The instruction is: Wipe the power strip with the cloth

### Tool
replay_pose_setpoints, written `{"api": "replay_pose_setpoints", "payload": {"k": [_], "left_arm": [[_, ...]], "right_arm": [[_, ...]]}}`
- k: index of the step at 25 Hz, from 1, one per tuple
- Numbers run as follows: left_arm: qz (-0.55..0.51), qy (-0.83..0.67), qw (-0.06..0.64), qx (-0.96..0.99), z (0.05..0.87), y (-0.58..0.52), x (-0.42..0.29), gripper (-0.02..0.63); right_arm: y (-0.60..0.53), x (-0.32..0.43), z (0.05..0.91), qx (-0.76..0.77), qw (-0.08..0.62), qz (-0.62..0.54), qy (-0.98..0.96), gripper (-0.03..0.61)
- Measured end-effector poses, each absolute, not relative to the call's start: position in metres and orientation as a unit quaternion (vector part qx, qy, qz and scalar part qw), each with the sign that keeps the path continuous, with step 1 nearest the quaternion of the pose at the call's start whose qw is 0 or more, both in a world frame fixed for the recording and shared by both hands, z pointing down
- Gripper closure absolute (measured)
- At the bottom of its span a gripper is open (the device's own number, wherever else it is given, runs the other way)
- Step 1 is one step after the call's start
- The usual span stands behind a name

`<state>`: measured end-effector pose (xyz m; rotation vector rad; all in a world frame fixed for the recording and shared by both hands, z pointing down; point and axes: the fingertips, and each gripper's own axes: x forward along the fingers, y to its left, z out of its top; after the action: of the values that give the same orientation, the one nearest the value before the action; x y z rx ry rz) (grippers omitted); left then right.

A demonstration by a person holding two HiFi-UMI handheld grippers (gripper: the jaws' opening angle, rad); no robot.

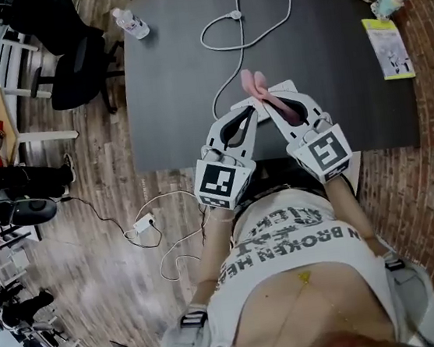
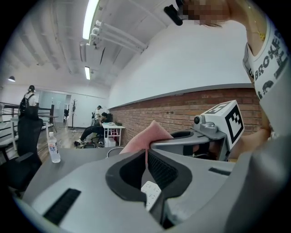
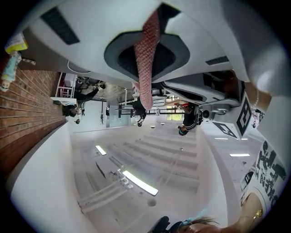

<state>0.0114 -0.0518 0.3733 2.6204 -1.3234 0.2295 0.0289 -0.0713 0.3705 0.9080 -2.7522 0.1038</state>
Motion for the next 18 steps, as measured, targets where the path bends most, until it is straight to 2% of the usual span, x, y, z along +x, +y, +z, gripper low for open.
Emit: {"api": "replay_pose_setpoints", "payload": {"k": [6, 11, 18], "left_arm": [[0.098, -0.471, 0.114, 0.869, 0.403, -0.059, 0.001, 0.606], [0.127, -0.458, 0.155, 0.866, 0.445, -0.054, -0.013, 0.604], [0.159, -0.406, 0.189, 0.88, 0.489, -0.051, -0.027, 0.54]], "right_arm": [[-0.083, 0.019, 0.396, 0.271, 0.145, 0.036, -0.951, 0.561], [-0.084, 0.004, 0.423, 0.265, 0.181, 0.037, -0.947, 0.561], [-0.083, -0.022, 0.447, 0.275, 0.215, 0.036, -0.936, 0.561]]}}
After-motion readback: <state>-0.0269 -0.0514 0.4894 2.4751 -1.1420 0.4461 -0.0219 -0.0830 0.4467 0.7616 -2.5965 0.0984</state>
